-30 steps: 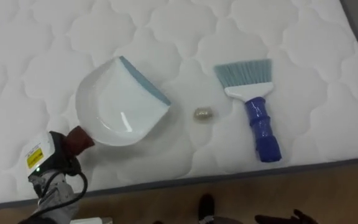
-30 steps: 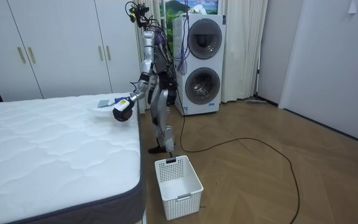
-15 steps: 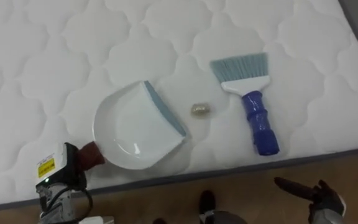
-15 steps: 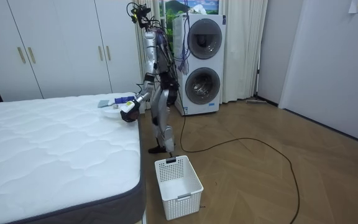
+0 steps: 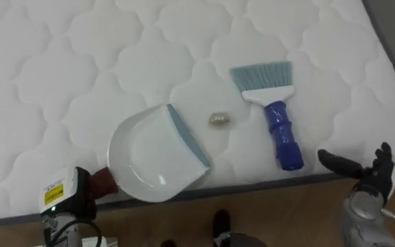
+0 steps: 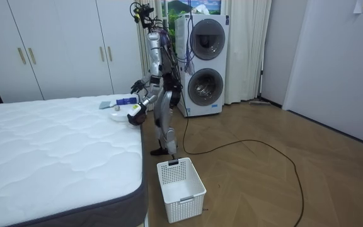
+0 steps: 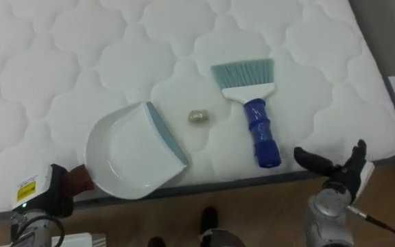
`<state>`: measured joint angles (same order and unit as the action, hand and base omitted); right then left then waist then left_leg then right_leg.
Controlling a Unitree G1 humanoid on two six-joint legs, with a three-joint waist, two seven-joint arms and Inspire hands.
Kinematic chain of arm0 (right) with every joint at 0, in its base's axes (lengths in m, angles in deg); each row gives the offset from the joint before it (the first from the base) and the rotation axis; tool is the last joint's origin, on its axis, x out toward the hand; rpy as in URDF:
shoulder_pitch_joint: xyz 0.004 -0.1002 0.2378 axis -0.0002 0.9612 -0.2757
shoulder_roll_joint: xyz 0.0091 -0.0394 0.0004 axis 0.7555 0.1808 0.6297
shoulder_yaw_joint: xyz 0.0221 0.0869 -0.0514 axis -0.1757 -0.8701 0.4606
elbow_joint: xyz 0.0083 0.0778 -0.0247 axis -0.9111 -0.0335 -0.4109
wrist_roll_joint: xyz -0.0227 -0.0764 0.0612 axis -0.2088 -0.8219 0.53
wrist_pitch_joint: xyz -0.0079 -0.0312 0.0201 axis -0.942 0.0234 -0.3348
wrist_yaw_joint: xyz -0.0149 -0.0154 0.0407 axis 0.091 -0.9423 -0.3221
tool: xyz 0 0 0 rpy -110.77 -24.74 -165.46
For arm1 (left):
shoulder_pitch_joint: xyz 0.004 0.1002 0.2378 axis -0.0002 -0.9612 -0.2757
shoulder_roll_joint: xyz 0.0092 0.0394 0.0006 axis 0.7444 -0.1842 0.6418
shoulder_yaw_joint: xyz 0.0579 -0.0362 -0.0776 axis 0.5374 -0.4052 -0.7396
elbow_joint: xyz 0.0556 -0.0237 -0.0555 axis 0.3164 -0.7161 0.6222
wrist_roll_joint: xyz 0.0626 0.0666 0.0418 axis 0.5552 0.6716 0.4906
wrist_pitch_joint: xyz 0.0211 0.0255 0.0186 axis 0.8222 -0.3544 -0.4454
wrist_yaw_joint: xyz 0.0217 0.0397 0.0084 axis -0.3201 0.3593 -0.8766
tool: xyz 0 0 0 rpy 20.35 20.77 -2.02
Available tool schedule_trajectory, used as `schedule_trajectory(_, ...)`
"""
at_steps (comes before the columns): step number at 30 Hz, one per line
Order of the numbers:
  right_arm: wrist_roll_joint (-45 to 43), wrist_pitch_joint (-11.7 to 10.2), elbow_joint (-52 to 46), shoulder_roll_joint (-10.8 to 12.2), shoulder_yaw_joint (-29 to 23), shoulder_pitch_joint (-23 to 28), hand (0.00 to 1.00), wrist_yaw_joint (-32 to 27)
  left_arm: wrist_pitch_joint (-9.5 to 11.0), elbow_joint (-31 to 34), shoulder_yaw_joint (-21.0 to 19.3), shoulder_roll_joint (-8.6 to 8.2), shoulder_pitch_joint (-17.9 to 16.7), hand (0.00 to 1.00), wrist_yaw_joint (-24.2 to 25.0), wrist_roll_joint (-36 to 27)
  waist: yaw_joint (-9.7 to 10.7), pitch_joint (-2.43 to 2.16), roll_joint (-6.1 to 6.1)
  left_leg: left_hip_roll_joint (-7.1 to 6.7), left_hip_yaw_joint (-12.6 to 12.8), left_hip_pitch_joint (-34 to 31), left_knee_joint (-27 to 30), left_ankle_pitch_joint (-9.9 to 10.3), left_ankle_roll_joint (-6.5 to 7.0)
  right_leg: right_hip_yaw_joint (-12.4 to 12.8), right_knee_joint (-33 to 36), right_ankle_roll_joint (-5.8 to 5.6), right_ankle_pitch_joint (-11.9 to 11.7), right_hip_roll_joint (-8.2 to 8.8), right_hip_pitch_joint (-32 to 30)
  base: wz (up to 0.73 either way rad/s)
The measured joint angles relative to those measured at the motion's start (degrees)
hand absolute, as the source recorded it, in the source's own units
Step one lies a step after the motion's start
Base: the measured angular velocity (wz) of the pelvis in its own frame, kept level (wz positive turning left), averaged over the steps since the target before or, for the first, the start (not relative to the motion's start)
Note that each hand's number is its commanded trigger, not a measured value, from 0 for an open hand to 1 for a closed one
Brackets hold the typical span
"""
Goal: Clean bed
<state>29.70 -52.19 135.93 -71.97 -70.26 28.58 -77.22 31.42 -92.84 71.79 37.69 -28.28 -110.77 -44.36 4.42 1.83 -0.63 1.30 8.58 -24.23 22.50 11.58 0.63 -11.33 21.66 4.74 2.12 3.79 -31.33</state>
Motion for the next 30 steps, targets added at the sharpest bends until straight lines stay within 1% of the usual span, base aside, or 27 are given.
schedule_trajectory(3, -1.8, -0.3, -0.4, 0.0, 1.8, -0.1, 0.00, -1.2, -0.1, 0.0, 0.0, 0.02, 0.0, 1.00, -0.8, 0.3, -0.5, -0.01, 0.07, -0.03, 0.0, -0.1, -0.1, 0.0, 0.01, 0.0, 0.0, 0.01, 0.0, 0.02, -0.3, 0.00)
schedule_trajectory(6, -4.5, -0.3, -0.6, -0.2, 2.4, -0.1, 0.00, -1.5, -0.3, 0.0, 0.0, 0.02, 0.0, 1.00, -1.3, 0.3, -1.3, 0.00, 0.13, -0.08, 0.1, -0.2, -0.1, 0.0, 0.01, 0.0, 0.3, 0.01, 0.0, 0.14, -0.5, 0.00)
schedule_trajectory(11, -9.2, -0.3, -1.6, -0.2, 4.7, 0.0, 0.00, -1.5, -1.2, 0.0, 0.8, 0.04, 0.0, 1.00, -1.2, 0.1, -1.2, 0.05, 0.22, -0.23, 0.2, -0.2, 0.2, 0.0, 0.02, -0.3, 1.6, -0.01, 0.8, 0.67, -0.7, 0.01)
schedule_trajectory(13, -10.1, -0.5, -2.8, -0.2, 6.2, -0.1, 0.00, -1.6, -1.2, 0.1, 1.1, 0.11, 0.3, 1.00, -0.9, 0.1, -1.2, 0.07, 0.24, -0.28, 0.2, -0.3, 0.3, 0.0, 0.05, -0.5, 2.1, 0.02, 1.3, 0.92, -0.9, 0.07)
schedule_trajectory(15, -10.7, -1.3, -3.2, -0.2, 8.3, -0.2, 0.00, -1.5, -1.2, 0.1, 1.5, 0.11, 0.7, 1.00, -0.7, 0.0, -1.3, 0.12, 0.33, -0.19, 0.2, -0.2, 0.3, 0.0, 0.03, -0.9, 2.3, 0.10, 1.5, 1.03, -0.8, 0.09)
schedule_trajectory(18, -10.8, -1.3, -3.3, -0.2, 10.4, -0.2, 0.00, -1.5, -1.2, 0.1, 1.7, 0.11, 0.7, 1.00, 0.4, -0.3, -1.5, 0.20, 0.46, -0.16, 0.1, -0.2, 0.3, 0.0, 0.03, -1.1, 2.3, 0.12, 1.6, 1.11, -0.8, 0.02)
schedule_trajectory(23, -10.8, -1.3, -3.3, -0.2, 12.3, -1.4, 0.00, -1.4, -1.2, 0.3, 1.8, 0.26, 1.4, 1.00, 1.8, -0.1, -1.6, 0.57, 0.99, -0.21, 0.2, -0.9, 0.3, 0.1, 0.13, -1.2, 2.3, 0.04, 1.6, 1.21, -1.6, 0.00)
schedule_trajectory(26, -10.8, -1.4, -3.3, -0.2, 12.5, -2.4, 0.00, -1.4, -1.1, 0.4, 2.8, 0.30, 2.5, 1.00, 1.8, -0.1, -1.7, 1.00, 1.39, -0.19, 0.2, -1.4, 1.0, 0.1, 0.13, -1.2, 2.4, 0.04, 1.6, 1.21, -2.0, 0.00)
schedule_trajectory(30, -10.8, -1.5, -3.3, -0.2, 12.6, -2.9, 0.00, -1.4, -1.1, 0.4, 2.9, 0.39, 3.5, 1.00, 1.8, 0.1, -1.8, 1.11, 1.40, -0.25, 0.3, -2.2, 1.1, 0.1, 0.12, -0.9, 3.1, 0.15, 2.0, 1.28, -3.2, 0.00)
